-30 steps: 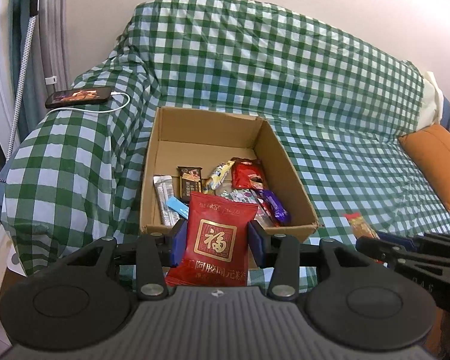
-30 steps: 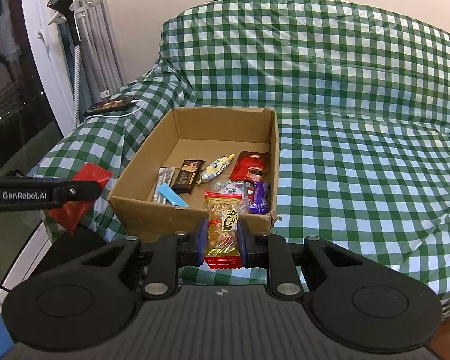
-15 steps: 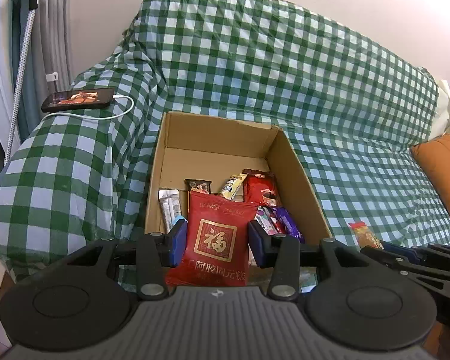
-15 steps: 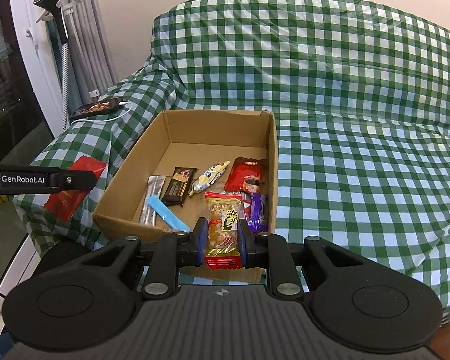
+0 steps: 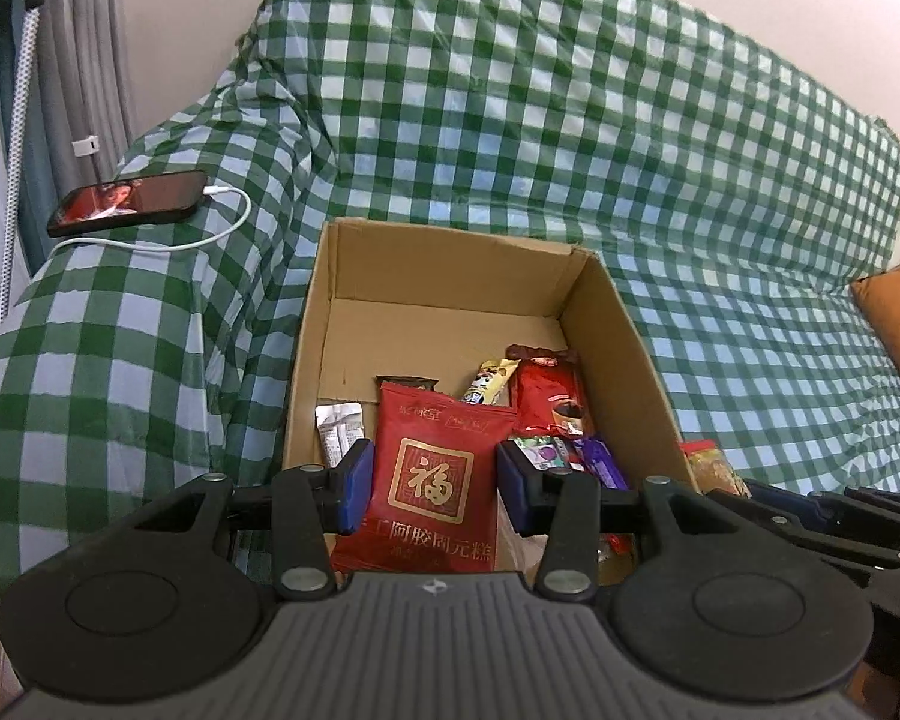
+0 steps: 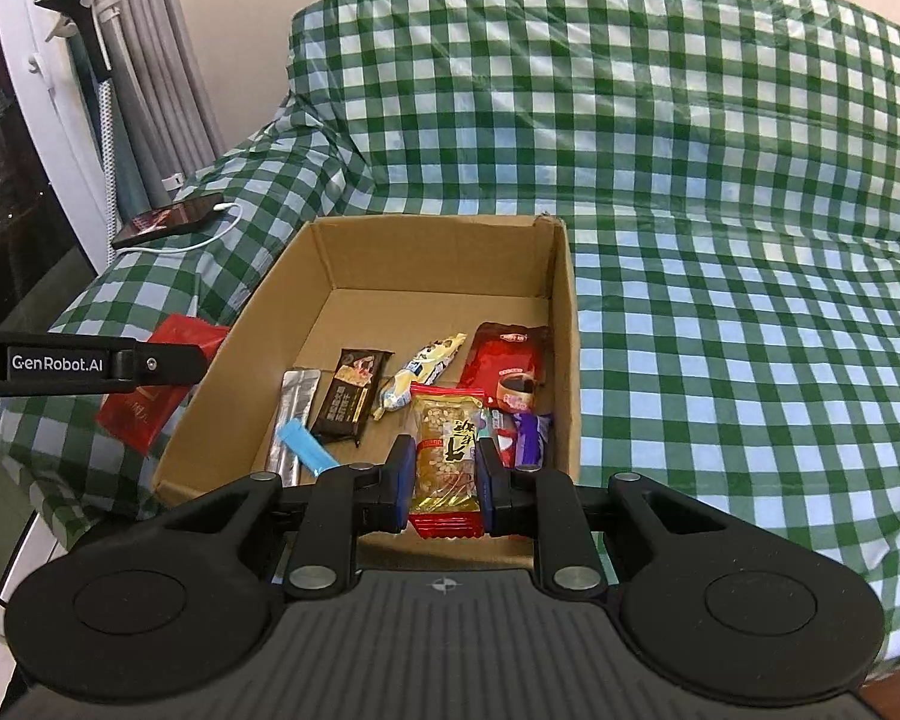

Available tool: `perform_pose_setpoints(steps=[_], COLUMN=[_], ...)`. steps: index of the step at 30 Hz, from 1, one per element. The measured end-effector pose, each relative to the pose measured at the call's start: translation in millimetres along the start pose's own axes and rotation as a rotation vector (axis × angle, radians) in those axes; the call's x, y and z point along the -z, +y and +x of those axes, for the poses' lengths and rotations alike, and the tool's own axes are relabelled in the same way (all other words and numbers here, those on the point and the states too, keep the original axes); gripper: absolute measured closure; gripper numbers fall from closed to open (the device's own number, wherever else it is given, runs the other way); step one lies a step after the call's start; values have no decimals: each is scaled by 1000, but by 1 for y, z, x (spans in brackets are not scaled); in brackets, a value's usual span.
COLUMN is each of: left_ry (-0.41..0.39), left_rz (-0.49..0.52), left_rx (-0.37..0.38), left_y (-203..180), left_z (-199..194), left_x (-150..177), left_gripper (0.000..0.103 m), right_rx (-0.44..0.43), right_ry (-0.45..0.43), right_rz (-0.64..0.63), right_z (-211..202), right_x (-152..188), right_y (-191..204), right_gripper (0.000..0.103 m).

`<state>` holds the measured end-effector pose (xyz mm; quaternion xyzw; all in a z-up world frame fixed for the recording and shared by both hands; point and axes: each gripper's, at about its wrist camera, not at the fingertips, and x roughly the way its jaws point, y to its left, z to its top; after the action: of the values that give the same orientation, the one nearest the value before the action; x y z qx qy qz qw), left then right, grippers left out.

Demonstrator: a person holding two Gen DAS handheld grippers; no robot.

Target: Organize snacks

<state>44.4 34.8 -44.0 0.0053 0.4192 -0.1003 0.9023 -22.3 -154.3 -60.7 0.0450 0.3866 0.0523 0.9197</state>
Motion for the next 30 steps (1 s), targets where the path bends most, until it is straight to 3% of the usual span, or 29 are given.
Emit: perform_pose_setpoints(steps=[11,30], left_ry=[75,159], left_rz=[42,85], left_rx=[-24,-71], left_y=[-11,-11], left_z=[63,135], left_x=[-27,-38], left_gripper=[54,54], right_rx=[5,6], right_ry=[19,77], right_rz=[29,52], right_z=[60,132], right_x=[-27,-45], right_y=[-12,-23], right_gripper=[80,80])
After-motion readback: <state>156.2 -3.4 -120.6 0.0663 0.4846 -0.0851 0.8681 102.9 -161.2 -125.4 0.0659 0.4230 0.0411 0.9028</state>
